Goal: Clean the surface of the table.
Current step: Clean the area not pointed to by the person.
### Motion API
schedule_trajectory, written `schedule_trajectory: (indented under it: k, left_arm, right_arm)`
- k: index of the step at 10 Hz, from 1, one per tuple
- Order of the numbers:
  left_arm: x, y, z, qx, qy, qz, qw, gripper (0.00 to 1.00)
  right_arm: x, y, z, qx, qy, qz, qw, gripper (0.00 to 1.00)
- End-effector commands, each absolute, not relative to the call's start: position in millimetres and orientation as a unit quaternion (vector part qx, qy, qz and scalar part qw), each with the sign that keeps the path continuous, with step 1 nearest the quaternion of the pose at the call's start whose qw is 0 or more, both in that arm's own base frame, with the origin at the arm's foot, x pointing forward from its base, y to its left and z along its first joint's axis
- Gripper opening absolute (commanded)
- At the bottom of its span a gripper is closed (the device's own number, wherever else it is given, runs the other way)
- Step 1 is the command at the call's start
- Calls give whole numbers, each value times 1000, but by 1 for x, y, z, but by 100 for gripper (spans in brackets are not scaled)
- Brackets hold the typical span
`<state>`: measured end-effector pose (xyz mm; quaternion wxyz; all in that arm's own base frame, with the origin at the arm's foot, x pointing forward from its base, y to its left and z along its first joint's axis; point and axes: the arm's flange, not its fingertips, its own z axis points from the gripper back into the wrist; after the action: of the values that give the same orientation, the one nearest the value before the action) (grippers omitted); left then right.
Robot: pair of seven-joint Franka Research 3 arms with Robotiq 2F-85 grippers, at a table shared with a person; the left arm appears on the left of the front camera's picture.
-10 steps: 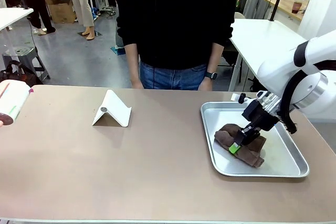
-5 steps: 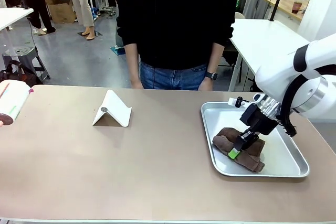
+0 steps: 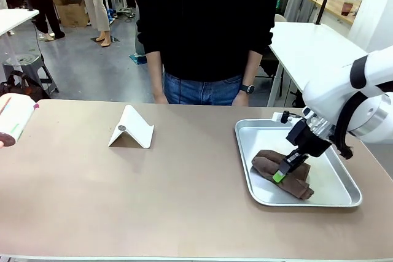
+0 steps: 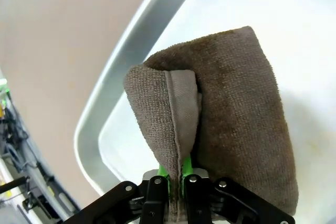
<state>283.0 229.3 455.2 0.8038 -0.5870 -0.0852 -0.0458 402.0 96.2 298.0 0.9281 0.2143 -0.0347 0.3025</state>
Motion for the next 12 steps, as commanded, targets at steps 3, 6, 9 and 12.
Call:
schedule_trajectory:
  k: [3,6,9,12]
  left_arm:
    - [281,227,458,-589,-85,-39,803,21]
    - [281,227,458,-589,-85,-39,803,21]
    - [281,227,458,-589,-85,-39,803,21]
    - [281,227,458,-589,-85,-39,803,21]
  right_arm:
    - [416,56,322,211,-129,253,935,9]
    - [416,20,379,338,-150,207,906,9]
    - [401,-31,430,454,-171,132,864,9]
    - [376,-76,452,590,-162,101,785,9]
